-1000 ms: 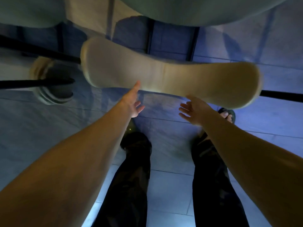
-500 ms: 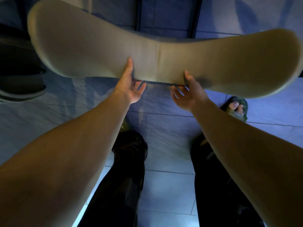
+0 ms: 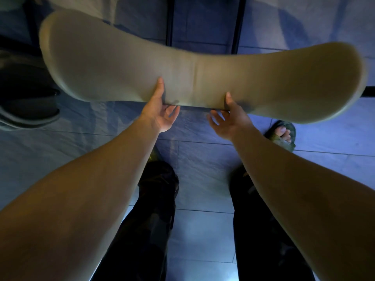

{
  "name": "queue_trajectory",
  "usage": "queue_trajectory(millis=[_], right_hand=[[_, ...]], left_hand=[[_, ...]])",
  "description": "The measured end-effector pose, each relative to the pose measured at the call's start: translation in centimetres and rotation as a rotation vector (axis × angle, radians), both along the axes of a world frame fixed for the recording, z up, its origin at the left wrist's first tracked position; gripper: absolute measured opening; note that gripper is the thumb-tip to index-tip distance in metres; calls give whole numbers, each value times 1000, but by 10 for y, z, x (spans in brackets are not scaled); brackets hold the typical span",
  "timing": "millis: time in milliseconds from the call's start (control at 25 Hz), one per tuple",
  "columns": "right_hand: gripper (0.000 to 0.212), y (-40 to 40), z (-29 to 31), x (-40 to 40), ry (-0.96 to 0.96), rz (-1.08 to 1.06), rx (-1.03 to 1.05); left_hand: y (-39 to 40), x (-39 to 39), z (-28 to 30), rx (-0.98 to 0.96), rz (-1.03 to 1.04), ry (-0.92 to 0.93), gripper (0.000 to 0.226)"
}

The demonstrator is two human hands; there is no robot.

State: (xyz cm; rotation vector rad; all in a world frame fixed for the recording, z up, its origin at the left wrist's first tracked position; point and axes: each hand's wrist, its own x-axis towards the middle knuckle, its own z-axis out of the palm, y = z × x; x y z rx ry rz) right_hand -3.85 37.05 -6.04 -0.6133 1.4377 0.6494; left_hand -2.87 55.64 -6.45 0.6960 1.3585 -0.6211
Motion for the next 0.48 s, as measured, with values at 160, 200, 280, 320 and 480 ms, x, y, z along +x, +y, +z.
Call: queue_trajectory(millis=[160,200,280,320,480], right_hand=[[23,-10,44,-5,-36,86,-6],[22,-12,58,-6,-38,99,-11],[24,-13,94,-2,-57,123,-2],[26,-14,112,0,-55,124,3],[24,-18,183,10,-61,160,-21]], left_hand=[[-2,-4,40,-32,-13,12,44],[-2,-4,55,-31,-20,13,43],[-4,-2,89,-39,-10,-1,41],[-3,-1,104,-36,-1,1,40],[-2,13,178,-19,-88,-29,42]])
